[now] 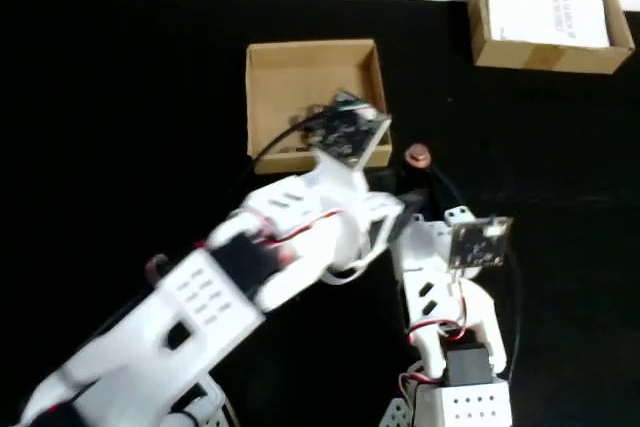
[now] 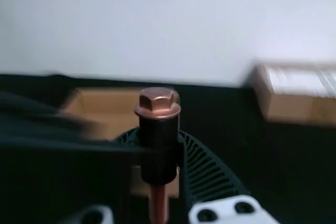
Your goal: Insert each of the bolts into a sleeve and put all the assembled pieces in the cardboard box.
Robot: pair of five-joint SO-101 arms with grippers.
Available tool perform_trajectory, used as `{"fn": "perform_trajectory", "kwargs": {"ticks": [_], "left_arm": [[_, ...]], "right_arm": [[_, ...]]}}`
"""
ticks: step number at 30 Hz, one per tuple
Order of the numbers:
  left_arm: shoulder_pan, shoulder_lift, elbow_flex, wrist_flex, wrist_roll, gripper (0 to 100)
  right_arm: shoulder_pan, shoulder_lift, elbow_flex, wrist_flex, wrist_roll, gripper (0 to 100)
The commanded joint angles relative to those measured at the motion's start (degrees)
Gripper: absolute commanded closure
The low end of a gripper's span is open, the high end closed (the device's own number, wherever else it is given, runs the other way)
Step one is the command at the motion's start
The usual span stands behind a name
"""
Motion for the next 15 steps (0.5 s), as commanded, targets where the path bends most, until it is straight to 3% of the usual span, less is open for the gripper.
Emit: {"fn": "perform_trajectory", "kwargs": {"ticks": [1,4,8,15], "left_arm": [[-0.2,-10.3,4.4,1.8,-0.4,100],[-0.3,-20.3,11.0,1.7,-0.4,98],[-0.7,-34.0,20.0,1.7,-0.4,98],[-12.8,-53.7,33.2,1.6,-0.4,98]], "right_arm": [[0.0,2.9,-8.7,5.0,-4.7,99.2],[1.3,10.6,-17.2,8.8,-9.2,99.2],[1.5,24.7,-29.0,9.5,-9.9,99.2],[1.1,47.6,-48.0,9.5,-10.5,99.2]]}}
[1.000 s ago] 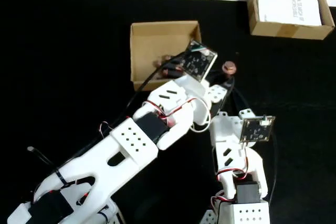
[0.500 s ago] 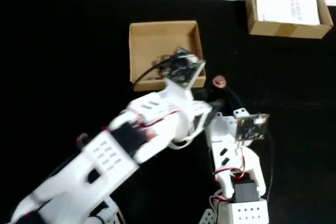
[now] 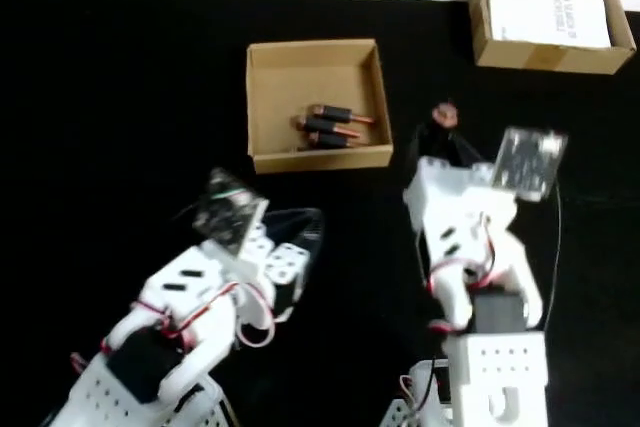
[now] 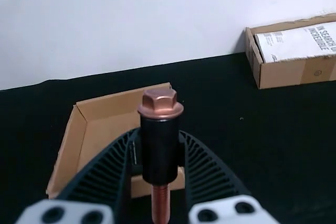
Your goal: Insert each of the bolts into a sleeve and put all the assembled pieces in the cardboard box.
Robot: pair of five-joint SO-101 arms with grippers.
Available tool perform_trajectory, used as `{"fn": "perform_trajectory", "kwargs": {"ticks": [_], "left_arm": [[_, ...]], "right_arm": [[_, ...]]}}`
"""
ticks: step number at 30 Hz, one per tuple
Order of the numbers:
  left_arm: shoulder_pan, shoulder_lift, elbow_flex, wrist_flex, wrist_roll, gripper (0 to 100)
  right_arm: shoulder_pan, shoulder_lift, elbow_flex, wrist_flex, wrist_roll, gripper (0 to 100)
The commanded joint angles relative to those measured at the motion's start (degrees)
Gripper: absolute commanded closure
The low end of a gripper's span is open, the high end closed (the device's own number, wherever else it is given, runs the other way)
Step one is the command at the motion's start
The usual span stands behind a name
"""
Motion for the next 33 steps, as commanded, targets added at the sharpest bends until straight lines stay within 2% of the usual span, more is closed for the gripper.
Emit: {"fn": "perform_trajectory", "kwargs": {"ticks": [1,5,8,14,22,27,31,33], "left_arm": [[-6.6,-9.2,3.8,0.0,-0.4,98],[-11.7,-16.1,7.7,0.0,-0.2,98],[-16.1,-15.6,8.2,0.0,0.0,98],[-23.9,-15.3,13.3,0.0,-0.3,98],[-31.9,-15.3,23.9,-0.1,0.1,98],[-37.6,-15.3,28.0,-3.9,0.1,98],[-38.5,-15.0,28.0,-3.3,0.0,98],[-38.5,-15.0,28.0,0.9,0.0,98]], "right_arm": [[0.4,11.6,-12.4,0.0,1.0,99.2],[0.4,25.8,-22.2,-0.2,7.0,99.2],[0.1,35.0,-29.8,-0.2,12.1,99.2],[-4.6,50.2,-41.9,-0.2,28.8,99.2],[-10.0,64.6,-49.9,-0.3,49.1,99.2],[-11.6,72.7,-54.3,-0.3,58.9,99.2],[-12.4,79.6,-58.2,-0.3,65.1,99.2],[-13.0,82.9,-59.9,-0.3,66.8,99.2]]}}
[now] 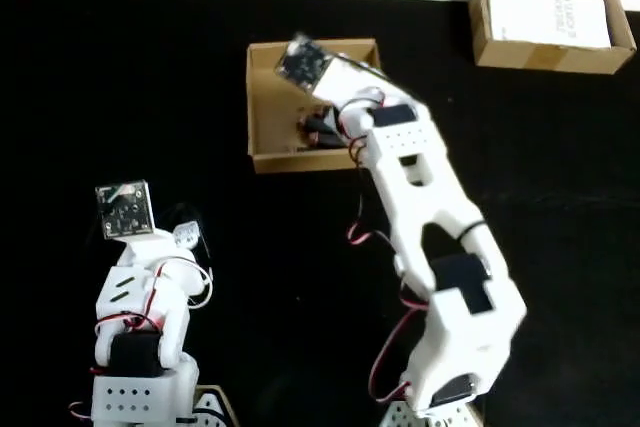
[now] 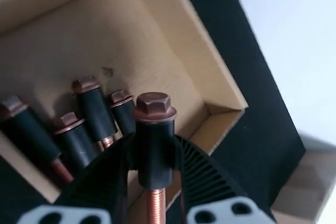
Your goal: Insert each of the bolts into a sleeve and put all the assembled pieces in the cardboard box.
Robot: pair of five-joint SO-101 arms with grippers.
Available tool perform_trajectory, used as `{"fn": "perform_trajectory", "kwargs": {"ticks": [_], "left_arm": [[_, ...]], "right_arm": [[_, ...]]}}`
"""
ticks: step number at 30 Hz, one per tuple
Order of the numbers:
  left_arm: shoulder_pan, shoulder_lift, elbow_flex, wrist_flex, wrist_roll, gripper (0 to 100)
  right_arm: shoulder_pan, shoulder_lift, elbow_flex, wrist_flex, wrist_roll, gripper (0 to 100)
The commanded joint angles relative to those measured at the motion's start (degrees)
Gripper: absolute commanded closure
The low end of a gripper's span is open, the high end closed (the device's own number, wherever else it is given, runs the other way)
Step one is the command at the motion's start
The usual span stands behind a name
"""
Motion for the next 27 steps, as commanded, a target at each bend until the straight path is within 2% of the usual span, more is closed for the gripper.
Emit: {"fn": "perform_trajectory", "kwargs": {"ticks": [1,5,10,13,20,27], "left_arm": [[-0.2,-0.2,0.9,5.4,-0.1,98],[0.0,-0.3,0.9,6.9,-0.4,98],[0.0,-0.3,0.9,6.9,-0.4,98],[0.0,-0.2,0.9,6.9,-0.4,98],[0.0,-0.2,0.9,6.9,-0.4,98],[0.0,0.0,0.9,6.9,-0.4,98]], "right_arm": [[-1.5,3.6,-6.2,-0.3,4.0,99.2],[-2.6,8.5,-8.2,-0.3,6.2,97.7],[-3.7,9.6,-8.0,0.0,6.2,79.9],[-4.4,9.3,-8.2,0.0,5.1,82.1],[-4.1,0.8,-7.5,0.5,-11.3,99.5],[-4.6,-19.2,0.4,11.6,-28.8,99.1]]}}
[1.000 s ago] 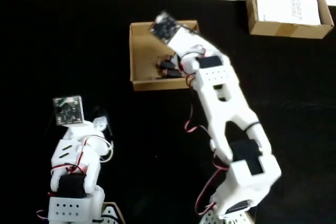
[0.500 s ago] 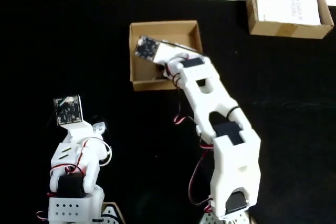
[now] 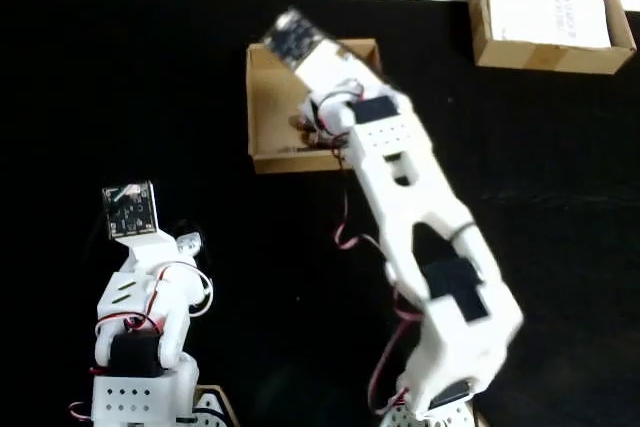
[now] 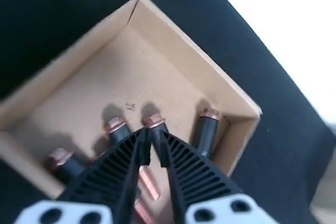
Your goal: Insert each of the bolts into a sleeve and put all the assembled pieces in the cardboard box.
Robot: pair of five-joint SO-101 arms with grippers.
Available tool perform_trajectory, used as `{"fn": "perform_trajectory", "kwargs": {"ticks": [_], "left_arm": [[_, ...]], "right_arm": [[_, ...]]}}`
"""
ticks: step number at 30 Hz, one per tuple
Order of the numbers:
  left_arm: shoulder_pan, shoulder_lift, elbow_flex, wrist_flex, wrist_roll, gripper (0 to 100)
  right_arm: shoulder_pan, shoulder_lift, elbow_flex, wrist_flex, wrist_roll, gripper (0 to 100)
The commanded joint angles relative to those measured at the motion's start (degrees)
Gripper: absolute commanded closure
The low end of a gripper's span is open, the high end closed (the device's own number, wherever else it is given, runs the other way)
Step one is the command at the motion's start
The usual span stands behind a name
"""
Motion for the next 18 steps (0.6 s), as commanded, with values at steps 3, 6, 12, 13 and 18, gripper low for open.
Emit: {"fn": "perform_trajectory", "kwargs": {"ticks": [3,6,12,13,18], "left_arm": [[0.0,0.0,0.9,0.2,-0.3,98],[0.0,0.0,0.9,0.2,-0.3,98],[0.0,0.0,0.9,0.2,-0.3,98],[0.0,0.0,0.9,0.2,-0.3,98],[0.0,0.0,0.9,0.5,-0.3,98]], "right_arm": [[-1.6,-20.9,6.6,8.6,-12.6,99.1],[-1.8,-30.9,12.9,11.4,-17.1,99.1],[0.7,-52.6,32.9,14.4,-23.3,99.1],[1.5,-56.6,36.7,14.3,-23.7,99.1],[3.2,-75.2,54.5,14.2,-23.7,99.1]]}}
